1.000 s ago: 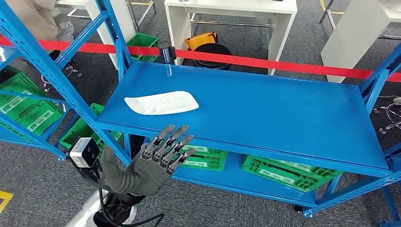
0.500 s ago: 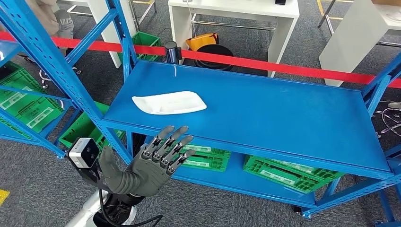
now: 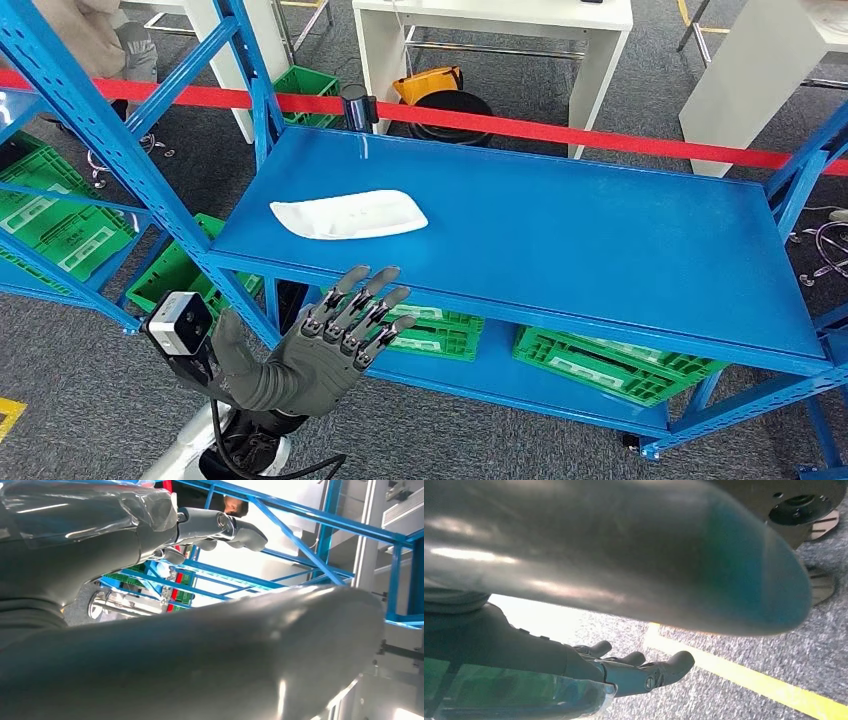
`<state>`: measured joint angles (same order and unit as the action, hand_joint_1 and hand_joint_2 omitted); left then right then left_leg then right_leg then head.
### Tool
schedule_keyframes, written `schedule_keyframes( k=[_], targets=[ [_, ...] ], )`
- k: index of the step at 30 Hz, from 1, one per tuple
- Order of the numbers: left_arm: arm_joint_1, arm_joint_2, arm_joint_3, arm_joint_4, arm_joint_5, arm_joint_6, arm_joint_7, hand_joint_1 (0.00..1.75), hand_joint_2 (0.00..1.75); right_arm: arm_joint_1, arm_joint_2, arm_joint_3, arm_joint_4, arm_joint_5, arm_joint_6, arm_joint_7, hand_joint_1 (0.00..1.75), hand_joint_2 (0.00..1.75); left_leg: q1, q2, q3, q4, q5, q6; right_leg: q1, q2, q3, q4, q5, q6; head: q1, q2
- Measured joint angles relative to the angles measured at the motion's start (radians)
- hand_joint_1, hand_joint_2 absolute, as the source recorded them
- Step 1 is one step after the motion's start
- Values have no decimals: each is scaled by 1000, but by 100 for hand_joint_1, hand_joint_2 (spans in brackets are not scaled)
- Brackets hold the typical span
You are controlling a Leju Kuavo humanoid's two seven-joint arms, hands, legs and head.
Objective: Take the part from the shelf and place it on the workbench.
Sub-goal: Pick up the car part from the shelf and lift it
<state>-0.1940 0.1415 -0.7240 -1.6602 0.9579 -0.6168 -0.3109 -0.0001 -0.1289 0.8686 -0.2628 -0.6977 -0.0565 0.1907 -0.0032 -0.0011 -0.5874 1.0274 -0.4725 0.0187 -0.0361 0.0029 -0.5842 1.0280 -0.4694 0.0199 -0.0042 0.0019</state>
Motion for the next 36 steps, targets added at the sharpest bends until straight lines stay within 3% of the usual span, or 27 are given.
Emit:
schedule_keyframes(
  k=[4, 6, 7, 8, 10, 11, 14, 15, 18, 19, 20, 21, 23, 25, 27, 30, 31, 34, 35, 36],
  targets=[
    [0, 0, 0, 0, 0, 0, 0, 0, 0, 0, 0, 0, 0, 0, 0, 0, 0, 0, 0, 0, -1, 2, -2, -1, 0, 0, 0, 0, 0, 0, 0, 0],
    [-1, 0, 0, 0, 0, 0, 0, 0, 0, -1, -2, 0, 0, 0, 0, -1, 0, 0, 4, 0, -35, 80, -46, -10, 0, 0, 0, 0, 0, -6, -1, 0],
    [0, 1, 0, 0, 0, 0, 0, 0, 0, -1, -2, 0, 0, 0, 0, -1, 0, 0, 7, 0, -69, 154, -79, -16, 0, 0, -1, 0, 0, -9, -1, 0],
    [0, 2, 0, 0, 0, 0, 0, 0, 0, -1, -3, 0, 0, 0, 0, -1, 0, 0, 10, 0, -79, 175, -79, -17, 2, 1, 0, 0, 0, -12, -2, 0],
    [1, 3, 1, 0, 0, 0, 0, 0, 0, -1, 0, 0, -1, 0, 0, -2, 0, 0, 6, 1, -39, 91, -33, -1, 6, 3, 0, -1, 2, -8, -1, 0],
    [0, 4, 1, 0, 0, 0, 0, 0, 0, -2, 1, 0, -2, 0, 0, -2, 0, 0, 1, 1, -3, 15, 1, 10, 5, 4, 0, -2, 3, -4, -1, 0],
    [-1, 4, 1, -1, 0, 0, 0, 0, 0, -1, 4, 0, -3, 0, 0, -4, 0, 0, -2, 2, 20, -34, 17, 25, 5, 2, 0, -8, 5, 13, 0, 0],
    [-2, 4, 1, -2, 0, 0, 0, 0, 0, -1, 4, 0, -3, 0, 0, -4, 0, 0, 0, 3, 28, -47, 25, 30, 6, 2, -9, 11, -7, 12, 0, 0],
    [-2, 1, 0, -2, 0, 0, 0, 0, 0, -1, 1, 0, -3, 0, 0, -5, 0, 0, 1, 6, 35, -63, 38, 38, 6, 1, -89, 183, -83, 2, 2, 0],
    [-1, 1, 0, -1, 0, 0, 0, 0, 0, 1, -1, 0, -3, 0, 0, -5, 0, 0, -1, 5, 34, -63, 38, 38, 6, 1, -115, 238, -100, 3, 2, 0],
    [1, 1, -1, -1, 0, 0, 0, 0, 0, 2, -2, 0, -3, 0, 0, -5, 0, 0, -2, 5, 33, -61, 38, 38, 6, 1, -123, 257, -101, 9, 2, 0],
    [1, 0, -1, 0, 0, 0, 0, 0, 0, 3, -3, 0, -3, 0, 0, -5, 0, 0, -3, 4, 33, -59, 37, 37, 5, 0, -113, 237, -88, 17, 2, 0],
    [1, 0, -1, 0, 0, 0, 0, 0, 0, 2, -4, 0, -3, 0, 0, -5, 0, 0, -3, 2, 32, -51, 33, 32, 5, -2, -46, 101, -37, 32, 2, 0],
    [1, -1, 0, 0, 0, 0, 0, 0, 0, 1, -5, 0, -4, 0, 0, -5, 0, 0, -8, 0, 27, -38, 25, 22, 7, -3, 6, -2, -4, 26, 1, 0],
    [1, 0, 0, 0, 0, 0, 0, 0, 0, 0, -5, 0, -4, 0, 0, -5, 0, 0, -10, 0, 23, -32, 21, 14, 11, -3, 14, -17, 2, 10, 0, 0],
    [0, 0, 0, 0, -2, 0, 4, 0, 0, 0, -2, 0, -4, -4, 10, -4, 0, 0, -4, 0, 13, -8, 3, 1, 5, -2, 15, -21, 8, -6, -1, 0],
    [-1, 1, 0, 0, -4, 1, 11, 0, 0, -1, 0, 0, -4, -9, 24, -4, 0, 0, -1, 0, -5, 31, -22, -6, 2, -2, 15, -22, 10, -11, -1, 0],
    [-2, 9, -4, 0, -8, 6, 33, 0, 0, -6, 21, 0, -1, -24, 61, -4, 0, 0, 11, 0, -92, 220, -113, -24, 5, -1, 11, -21, 12, -17, -2, 0],
    [-2, 11, -6, 0, -8, 8, 35, 0, 0, -7, 30, 0, 1, -26, 63, -4, 0, 0, 13, 0, -107, 252, -118, -26, 5, -1, 10, -21, 12, -17, -2, 0],
    [-2, 13, -7, 0, -8, 9, 36, 0, 0, -8, 38, 0, 3, -27, 64, -4, 0, 0, 14, 0, -103, 246, -105, -26, 6, -1, 11, -21, 12, -17, -2, 0]
  ],
)
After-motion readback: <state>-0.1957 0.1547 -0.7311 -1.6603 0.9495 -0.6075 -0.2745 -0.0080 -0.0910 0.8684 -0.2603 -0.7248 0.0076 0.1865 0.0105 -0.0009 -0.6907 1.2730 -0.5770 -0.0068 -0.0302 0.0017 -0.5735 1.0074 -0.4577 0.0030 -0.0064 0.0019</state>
